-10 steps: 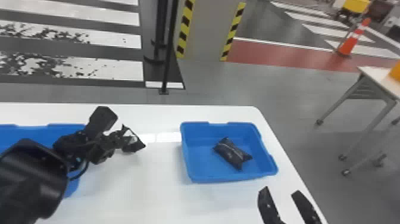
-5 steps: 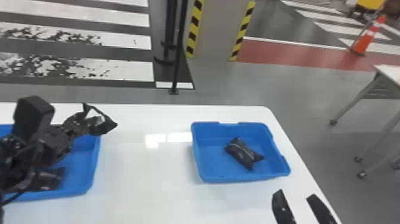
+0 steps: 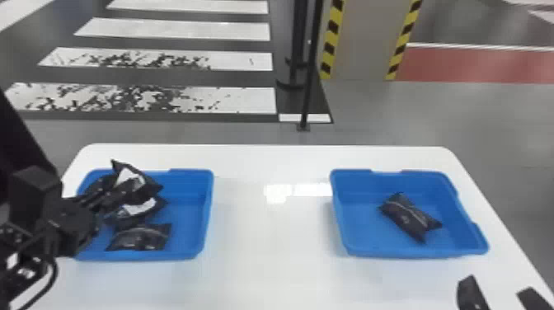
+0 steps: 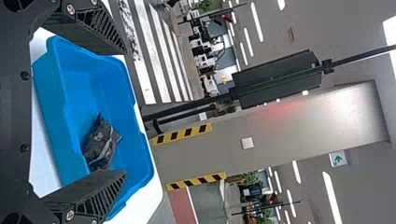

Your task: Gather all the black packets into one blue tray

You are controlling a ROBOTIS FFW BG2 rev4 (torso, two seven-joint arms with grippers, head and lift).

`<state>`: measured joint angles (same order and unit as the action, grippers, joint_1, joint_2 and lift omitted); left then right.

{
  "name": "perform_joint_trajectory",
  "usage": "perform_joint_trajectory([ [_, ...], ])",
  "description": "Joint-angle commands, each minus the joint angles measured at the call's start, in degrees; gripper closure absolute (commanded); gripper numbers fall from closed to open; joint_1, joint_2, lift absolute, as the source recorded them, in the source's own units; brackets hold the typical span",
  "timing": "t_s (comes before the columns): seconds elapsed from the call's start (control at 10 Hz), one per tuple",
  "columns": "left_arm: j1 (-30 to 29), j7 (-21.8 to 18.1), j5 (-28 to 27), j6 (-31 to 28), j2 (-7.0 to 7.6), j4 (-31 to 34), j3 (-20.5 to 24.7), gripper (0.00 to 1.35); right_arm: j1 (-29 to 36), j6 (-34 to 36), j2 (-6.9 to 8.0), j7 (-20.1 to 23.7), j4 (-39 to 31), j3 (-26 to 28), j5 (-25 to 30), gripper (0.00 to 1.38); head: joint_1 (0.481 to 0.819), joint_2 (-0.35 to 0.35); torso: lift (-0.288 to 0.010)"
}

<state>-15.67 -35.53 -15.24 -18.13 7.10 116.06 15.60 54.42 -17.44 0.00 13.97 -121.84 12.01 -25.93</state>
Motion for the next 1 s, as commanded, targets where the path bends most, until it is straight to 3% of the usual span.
perform_joint_trajectory([
  [0.0,-1.62,0.19,-0.07,-0.01,-0.59,0.17,2.56,0.67,-0.14,0.00,0.05,0.00,0.27,-0.24,-0.01,0.11,0.695,-0.019,-0.110],
  [0.1,-2.18,0.37,-0.07,0.55,-0.95,0.03,3.48,0.15,-0.28,0.00,0.05,0.00,0.27,-0.35,0.10,0.11,0.695,0.005,-0.110],
  [0.2,-2.60,0.46,0.04,0.97,-0.95,0.03,3.48,0.03,-0.28,0.00,0.05,0.09,0.27,-0.35,0.68,0.11,0.695,0.028,-0.110],
  [0.4,-5.56,0.72,5.41,7.30,-1.65,0.73,4.05,0.23,-0.70,0.00,0.05,0.00,-0.71,-0.58,2.62,0.10,0.695,0.037,-0.110],
  [0.6,-13.43,2.21,11.58,10.68,-3.85,5.23,5.19,0.26,-2.25,0.56,-0.88,0.79,-1.27,-1.27,5.02,0.10,0.695,0.027,-0.110],
  [0.9,-25.10,6.61,17.29,20.66,-7.25,10.01,6.45,0.26,-7.03,9.00,-2.37,3.78,-1.84,-1.27,9.13,0.11,0.695,0.048,-0.110],
])
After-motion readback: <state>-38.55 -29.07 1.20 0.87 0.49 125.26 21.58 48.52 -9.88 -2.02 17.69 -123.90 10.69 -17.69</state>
